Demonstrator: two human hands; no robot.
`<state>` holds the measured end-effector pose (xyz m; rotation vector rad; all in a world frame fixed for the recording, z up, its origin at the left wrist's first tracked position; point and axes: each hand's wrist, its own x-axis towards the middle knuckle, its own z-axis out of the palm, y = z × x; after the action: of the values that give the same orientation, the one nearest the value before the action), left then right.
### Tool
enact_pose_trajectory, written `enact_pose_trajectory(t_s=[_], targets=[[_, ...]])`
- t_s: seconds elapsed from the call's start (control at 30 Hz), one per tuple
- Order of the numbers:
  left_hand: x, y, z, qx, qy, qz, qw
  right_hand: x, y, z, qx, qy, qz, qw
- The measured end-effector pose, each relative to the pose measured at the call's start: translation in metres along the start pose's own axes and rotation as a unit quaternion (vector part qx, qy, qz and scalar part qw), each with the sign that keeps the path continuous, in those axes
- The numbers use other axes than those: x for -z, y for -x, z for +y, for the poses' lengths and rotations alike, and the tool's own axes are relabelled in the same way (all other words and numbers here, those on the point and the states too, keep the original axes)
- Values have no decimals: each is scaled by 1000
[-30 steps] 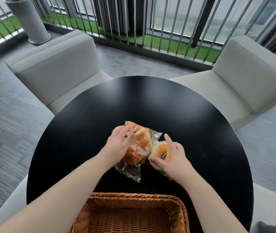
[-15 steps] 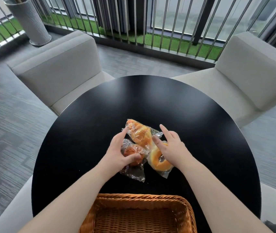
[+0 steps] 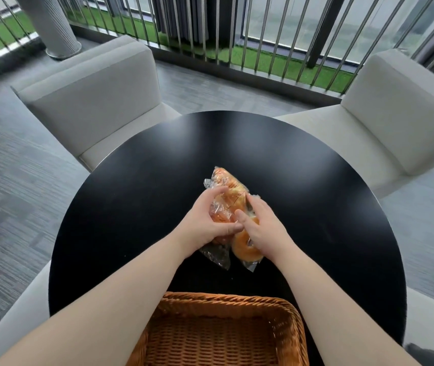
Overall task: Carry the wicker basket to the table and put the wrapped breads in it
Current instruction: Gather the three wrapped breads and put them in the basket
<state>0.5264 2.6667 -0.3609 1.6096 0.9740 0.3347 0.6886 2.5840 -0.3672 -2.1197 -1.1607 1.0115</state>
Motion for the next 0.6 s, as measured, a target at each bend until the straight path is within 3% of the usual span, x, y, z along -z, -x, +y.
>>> enact_pose_trajectory(t_s=[0.23, 0.6], targets=[[23, 37, 67, -102, -47, 23, 993, 47, 53, -53, 94, 13, 72, 993], [30, 127, 73, -124, -69, 42, 989, 25, 144, -83, 82, 32, 70, 994]])
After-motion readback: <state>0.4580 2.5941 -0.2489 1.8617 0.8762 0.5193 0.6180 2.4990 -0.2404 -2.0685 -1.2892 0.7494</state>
